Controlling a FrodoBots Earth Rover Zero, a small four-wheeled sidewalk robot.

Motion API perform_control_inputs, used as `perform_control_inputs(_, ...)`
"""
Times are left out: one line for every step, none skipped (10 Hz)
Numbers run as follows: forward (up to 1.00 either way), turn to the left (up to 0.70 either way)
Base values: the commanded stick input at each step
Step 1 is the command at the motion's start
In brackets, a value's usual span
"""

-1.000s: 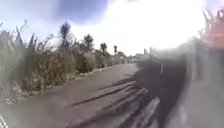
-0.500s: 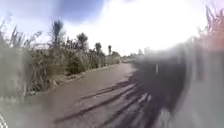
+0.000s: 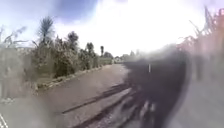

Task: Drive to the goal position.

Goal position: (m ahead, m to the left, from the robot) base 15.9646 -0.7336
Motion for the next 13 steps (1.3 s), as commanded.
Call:
perform_control_inputs(0.85, -0.34)
perform_control_inputs(0.85, -0.34)
perform_control_inputs(0.85, -0.10)
perform_control_inputs(0.85, -0.05)
perform_control_inputs(0.85, -0.01)
perform_control_inputs(0.85, 0.00)
perform_control_inputs(0.85, 0.00)
perform_control_inputs(0.85, 0.00)
perform_control_inputs(0.85, -0.07)
perform_control_inputs(0.85, -0.18)
perform_control_inputs(0.85, -0.28)
perform_control_inputs(0.85, -0.34)
perform_control_inputs(0.85, -0.34)
